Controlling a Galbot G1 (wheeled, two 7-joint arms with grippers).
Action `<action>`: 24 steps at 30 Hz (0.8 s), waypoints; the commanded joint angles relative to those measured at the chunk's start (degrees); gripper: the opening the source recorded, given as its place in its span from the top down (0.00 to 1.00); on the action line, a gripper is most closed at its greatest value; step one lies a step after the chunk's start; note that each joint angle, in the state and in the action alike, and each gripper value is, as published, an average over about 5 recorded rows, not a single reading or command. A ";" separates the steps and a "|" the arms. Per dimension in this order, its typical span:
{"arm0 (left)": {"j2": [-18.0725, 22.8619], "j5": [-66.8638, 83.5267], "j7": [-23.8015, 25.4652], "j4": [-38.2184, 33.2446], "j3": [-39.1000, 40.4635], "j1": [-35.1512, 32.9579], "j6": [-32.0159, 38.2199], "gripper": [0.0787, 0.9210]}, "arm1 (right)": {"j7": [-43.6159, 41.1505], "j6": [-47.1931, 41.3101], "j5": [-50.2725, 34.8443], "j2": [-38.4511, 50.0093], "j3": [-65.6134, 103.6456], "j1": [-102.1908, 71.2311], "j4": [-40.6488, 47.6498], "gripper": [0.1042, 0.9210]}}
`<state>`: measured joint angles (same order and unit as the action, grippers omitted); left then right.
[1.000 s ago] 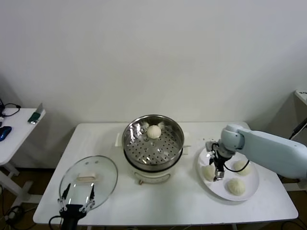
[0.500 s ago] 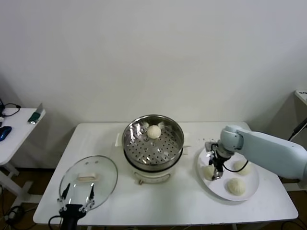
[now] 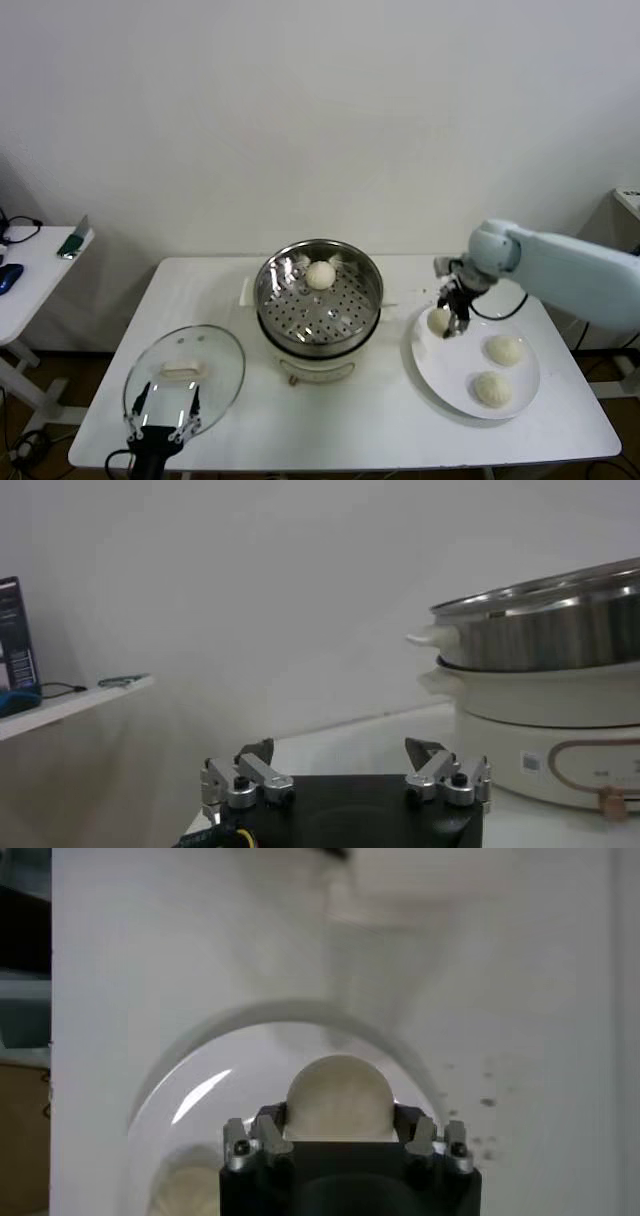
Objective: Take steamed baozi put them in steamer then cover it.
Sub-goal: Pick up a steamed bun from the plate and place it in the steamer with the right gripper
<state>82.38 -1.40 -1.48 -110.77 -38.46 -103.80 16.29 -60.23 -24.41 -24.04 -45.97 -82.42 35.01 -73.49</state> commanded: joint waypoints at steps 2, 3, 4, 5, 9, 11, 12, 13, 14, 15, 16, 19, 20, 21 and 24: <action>0.12 -0.72 -0.10 -1.15 1.47 -0.88 -0.04 0.12 | -0.75 -0.15 -17.28 -10.80 -11.42 24.95 1.64 0.28; 0.17 -0.93 -0.22 -1.21 1.67 -0.94 0.00 0.12 | -0.54 -0.77 -18.43 -12.10 -10.79 24.88 1.71 0.28; 0.24 -1.15 -0.38 -1.23 1.88 -0.98 0.02 0.12 | -0.26 -1.48 -19.33 -13.53 -9.97 24.44 1.80 0.28; 0.33 -1.41 -0.59 -1.23 2.06 -1.01 0.07 0.12 | 0.10 -2.16 -19.80 -14.98 -8.90 23.54 1.96 0.28; 0.70 -2.42 -1.04 -1.67 2.48 -1.31 0.36 0.12 | 1.87 -5.08 -20.23 -20.75 -4.28 18.28 3.15 0.28; 0.71 -2.82 -0.99 -2.05 2.45 -1.50 0.44 0.12 | 2.84 -6.44 -20.37 -23.61 -2.42 15.66 4.00 0.28; 0.69 -2.98 -1.00 -2.20 2.43 -1.56 0.45 0.12 | 3.32 -7.02 -20.41 -25.01 -1.64 14.43 4.46 0.28; 0.67 -3.13 -1.02 -2.29 2.39 -1.57 0.44 0.12 | 3.72 -7.35 -20.46 -26.10 -1.27 13.66 4.78 0.28; 0.66 -3.28 -1.09 -2.37 2.35 -1.57 0.38 0.12 | 4.18 -7.76 -20.53 -27.44 -0.89 12.69 5.17 0.28; 0.64 -3.38 -1.17 -2.43 2.33 -1.54 0.30 0.12 | 4.60 -8.08 -20.63 -28.60 -0.67 11.91 5.48 0.28; 0.64 -3.42 -1.24 -2.47 2.31 -1.50 0.20 0.12 | 4.99 -8.38 -20.77 -29.43 -0.52 11.22 5.71 0.28; 0.60 -3.47 -1.43 -2.46 2.29 -1.27 -0.11 0.12 | 6.25 -9.26 -20.95 -31.82 -0.43 8.86 6.29 0.28; 0.58 -3.47 -1.46 -2.43 2.28 -1.18 -0.16 0.12 | 6.63 -9.49 -20.94 -32.38 -0.51 8.06 6.39 0.28; 0.57 -3.46 -1.49 -2.39 2.27 -1.09 -0.21 0.12 | 6.99 -9.72 -20.92 -32.95 -0.60 7.23 6.45 0.28; 0.53 -3.39 -1.51 -2.27 2.21 -0.94 -0.24 0.12 | 7.69 -10.09 -20.74 -34.17 -1.01 5.16 6.50 0.28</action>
<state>82.93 -4.30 -2.79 -112.82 -36.44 -104.86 16.28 -55.06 -32.12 -42.47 -71.83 -84.42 44.77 -68.21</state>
